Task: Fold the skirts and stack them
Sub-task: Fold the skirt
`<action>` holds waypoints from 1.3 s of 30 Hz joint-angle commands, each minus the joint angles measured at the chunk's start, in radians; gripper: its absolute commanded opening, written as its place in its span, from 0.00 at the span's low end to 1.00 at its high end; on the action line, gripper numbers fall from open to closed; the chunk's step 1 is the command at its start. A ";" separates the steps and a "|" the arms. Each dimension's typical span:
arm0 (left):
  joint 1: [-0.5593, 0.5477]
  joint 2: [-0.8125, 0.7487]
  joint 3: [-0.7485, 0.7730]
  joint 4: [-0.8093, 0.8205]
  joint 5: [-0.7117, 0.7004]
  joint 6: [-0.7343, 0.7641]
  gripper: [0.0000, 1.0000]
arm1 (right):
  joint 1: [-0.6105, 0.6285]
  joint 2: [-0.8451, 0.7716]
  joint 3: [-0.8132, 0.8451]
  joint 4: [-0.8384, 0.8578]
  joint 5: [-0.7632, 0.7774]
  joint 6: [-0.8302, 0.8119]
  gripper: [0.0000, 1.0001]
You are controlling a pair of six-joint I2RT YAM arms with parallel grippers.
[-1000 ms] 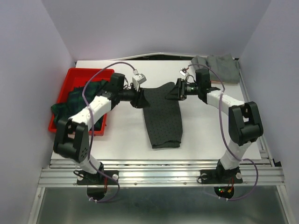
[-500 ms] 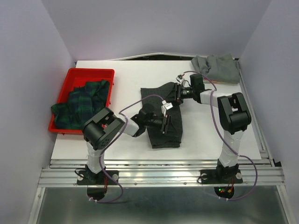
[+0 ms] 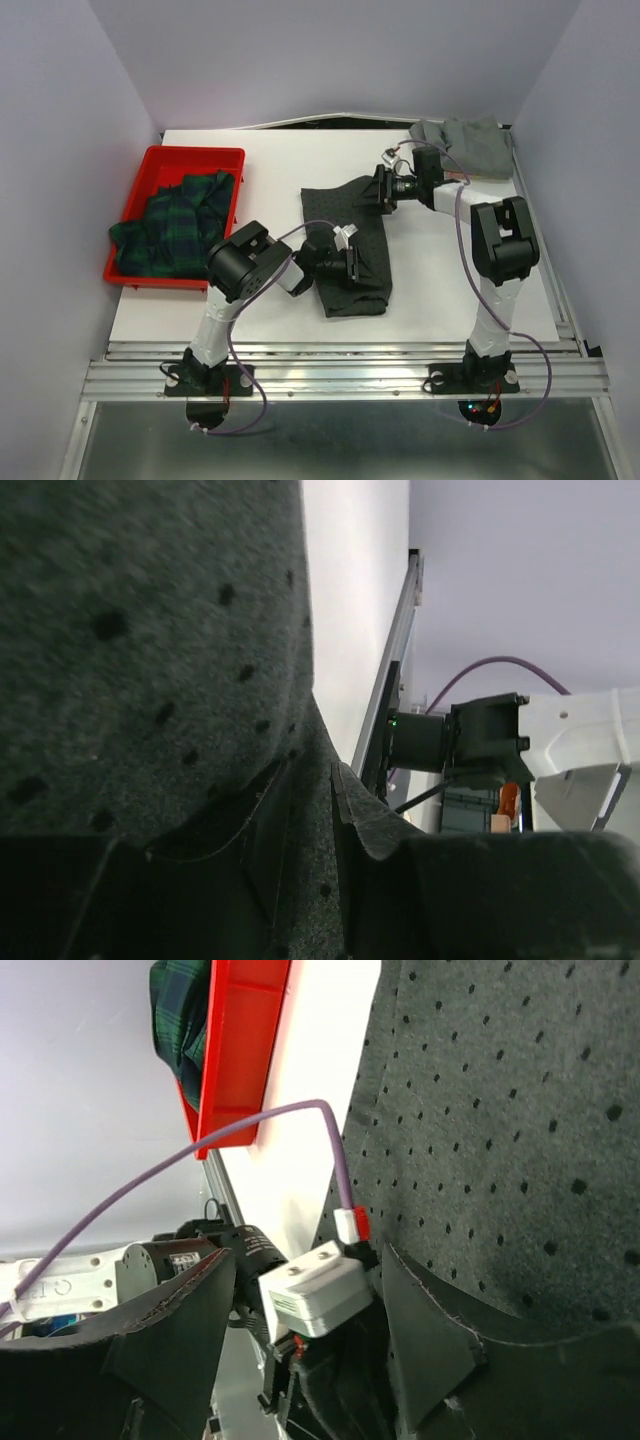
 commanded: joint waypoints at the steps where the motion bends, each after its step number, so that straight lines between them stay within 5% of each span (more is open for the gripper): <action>1: 0.007 0.008 0.059 -0.333 -0.110 0.054 0.36 | -0.001 0.045 0.100 -0.124 -0.042 -0.059 0.65; 15: 0.042 0.022 0.024 -0.303 -0.110 0.037 0.33 | -0.011 0.178 -0.032 -0.089 -0.059 -0.143 0.56; 29: 0.042 0.099 0.111 -0.515 -0.101 0.118 0.30 | -0.077 0.566 0.500 0.110 0.021 0.109 0.57; 39: 0.048 0.101 0.125 -0.576 -0.112 0.152 0.30 | -0.077 0.701 0.711 0.176 0.309 0.093 0.65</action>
